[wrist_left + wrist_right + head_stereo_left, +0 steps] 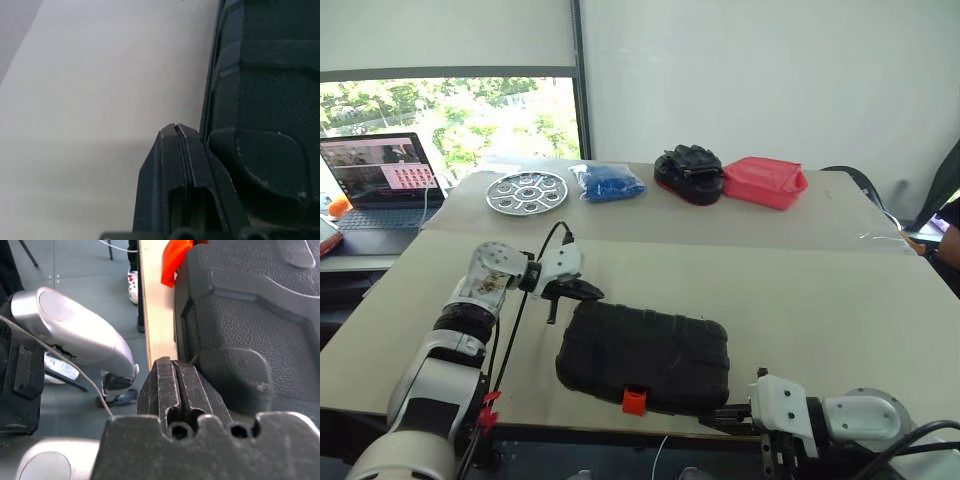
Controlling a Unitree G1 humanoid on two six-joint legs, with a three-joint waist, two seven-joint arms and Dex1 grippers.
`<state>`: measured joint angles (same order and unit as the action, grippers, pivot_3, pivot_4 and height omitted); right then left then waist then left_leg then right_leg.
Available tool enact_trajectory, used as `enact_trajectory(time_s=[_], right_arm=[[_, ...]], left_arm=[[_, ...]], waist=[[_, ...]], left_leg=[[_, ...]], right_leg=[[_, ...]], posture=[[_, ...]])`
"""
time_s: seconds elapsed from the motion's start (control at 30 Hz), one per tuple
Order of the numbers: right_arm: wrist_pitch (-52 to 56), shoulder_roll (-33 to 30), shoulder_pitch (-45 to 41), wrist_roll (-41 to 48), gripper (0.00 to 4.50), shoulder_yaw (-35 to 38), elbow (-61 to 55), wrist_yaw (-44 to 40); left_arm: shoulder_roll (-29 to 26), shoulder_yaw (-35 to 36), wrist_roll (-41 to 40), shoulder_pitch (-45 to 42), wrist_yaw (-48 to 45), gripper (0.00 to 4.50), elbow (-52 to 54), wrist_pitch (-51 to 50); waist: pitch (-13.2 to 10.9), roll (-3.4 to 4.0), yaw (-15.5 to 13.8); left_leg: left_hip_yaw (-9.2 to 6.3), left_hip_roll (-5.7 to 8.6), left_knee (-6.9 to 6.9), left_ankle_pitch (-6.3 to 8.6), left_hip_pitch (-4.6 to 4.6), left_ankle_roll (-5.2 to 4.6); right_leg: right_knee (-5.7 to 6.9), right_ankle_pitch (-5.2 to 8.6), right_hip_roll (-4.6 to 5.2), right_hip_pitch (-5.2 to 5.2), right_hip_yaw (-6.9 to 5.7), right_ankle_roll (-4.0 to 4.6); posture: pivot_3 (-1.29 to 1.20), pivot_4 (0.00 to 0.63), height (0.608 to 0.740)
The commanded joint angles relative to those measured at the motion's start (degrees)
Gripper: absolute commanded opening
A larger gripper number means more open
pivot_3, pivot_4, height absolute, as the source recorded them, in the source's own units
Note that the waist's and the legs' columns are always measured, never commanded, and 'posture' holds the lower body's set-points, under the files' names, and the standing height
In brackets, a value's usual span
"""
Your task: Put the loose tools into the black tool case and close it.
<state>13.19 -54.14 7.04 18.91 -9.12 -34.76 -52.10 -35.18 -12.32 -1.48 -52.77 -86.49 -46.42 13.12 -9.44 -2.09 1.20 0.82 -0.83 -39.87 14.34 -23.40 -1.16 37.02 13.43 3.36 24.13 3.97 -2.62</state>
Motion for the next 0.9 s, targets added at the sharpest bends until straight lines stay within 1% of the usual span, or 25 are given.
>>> enact_trajectory(time_s=[0.03,0.17,0.3,0.43,0.5,0.57,0.63,0.73,0.8,0.9], right_arm=[[1.79,0.72,-3.01,1.11,0.00,5.46,2.59,1.20],[2.03,1.46,-4.88,0.83,0.00,8.19,5.92,1.32],[2.52,3.24,-6.71,-0.93,0.00,9.09,8.36,3.12],[3.73,2.56,-4.68,0.67,0.00,10.10,6.42,1.01],[4.10,1.56,-2.59,1.97,0.00,10.93,4.61,-0.85],[4.17,0.46,0.25,3.34,0.00,12.09,2.32,-2.92],[4.67,0.13,1.85,4.18,0.00,12.79,0.94,-3.68],[5.63,0.24,3.33,5.24,0.00,12.46,-1.06,-4.18],[5.49,0.77,3.43,4.39,0.00,10.89,-1.62,-4.13],[5.88,1.62,2.40,3.84,0.00,9.28,-1.63,-3.78]], left_arm=[[-3.61,-3.40,-3.11,5.23,-5.84,0.04,8.42,-4.58],[-6.60,-3.46,-7.71,10.36,-6.01,0.04,18.17,-12.35],[-7.63,-1.92,-8.59,13.83,-5.71,0.04,24.10,-16.76],[-8.60,-0.12,-7.50,13.51,-2.47,0.04,23.83,-19.26],[-8.65,0.99,-7.45,11.24,-0.71,0.04,21.31,-21.36],[-8.26,3.34,-9.80,7.80,-0.28,0.04,19.01,-24.71],[-7.17,5.21,-12.25,4.47,0.49,0.04,18.99,-29.16],[-3.89,6.30,-16.78,-0.47,0.13,0.04,22.95,-37.13],[-0.19,4.47,-18.01,-1.99,0.29,0.04,26.66,-39.78],[3.58,2.38,-18.33,-2.26,0.67,0.04,30.10,-41.23]], waist=[[0.00,0.01,0.22],[0.01,0.02,0.07],[0.00,0.02,-0.40],[0.00,0.02,-0.60],[0.00,0.02,-0.62],[-0.01,0.02,-0.69],[-0.04,-0.04,-0.71],[-0.04,-0.04,-0.76],[-0.03,-0.04,-0.87],[-0.03,-0.04,-0.77]], left_leg=[[0.00,-0.01,0.00,0.00,0.00,0.00],[-0.15,-0.03,0.00,0.00,0.09,0.00],[-0.17,-0.03,-0.01,0.00,0.04,0.00],[-0.12,-0.01,-0.02,0.00,0.00,0.00],[-0.11,0.00,-0.02,0.00,0.00,0.00],[-0.12,-0.01,-0.02,0.00,-0.01,0.00],[-0.11,0.00,-0.04,-0.01,-0.05,0.00],[-0.13,0.01,-0.09,-0.01,-0.04,0.00],[-0.14,0.02,-0.12,-0.01,-0.04,0.00],[-0.14,0.03,-0.11,-0.01,-0.03,0.00]], right_leg=[[0.00,0.00,0.00,0.00,0.00,0.00],[0.08,0.00,0.02,-0.04,0.03,0.01],[0.07,0.00,0.02,0.01,0.01,0.01],[0.07,0.00,0.03,0.01,-0.01,0.01],[0.06,0.00,0.03,0.01,-0.03,0.01],[0.06,0.01,0.01,0.00,-0.05,0.01],[0.07,0.01,0.00,0.03,-0.08,0.01],[0.06,0.01,0.02,-0.03,-0.11,0.00],[0.06,0.01,0.03,-0.06,-0.12,-0.02],[0.05,0.01,0.04,-0.08,-0.10,-0.02]], posture=[[0.00,0.150,0.740],[0.00,0.150,0.740],[0.00,0.150,0.740],[0.00,0.150,0.740],[0.00,0.150,0.740],[0.00,0.150,0.740],[0.00,0.150,0.740],[0.00,0.150,0.740],[0.00,0.150,0.740],[0.00,0.150,0.740]])
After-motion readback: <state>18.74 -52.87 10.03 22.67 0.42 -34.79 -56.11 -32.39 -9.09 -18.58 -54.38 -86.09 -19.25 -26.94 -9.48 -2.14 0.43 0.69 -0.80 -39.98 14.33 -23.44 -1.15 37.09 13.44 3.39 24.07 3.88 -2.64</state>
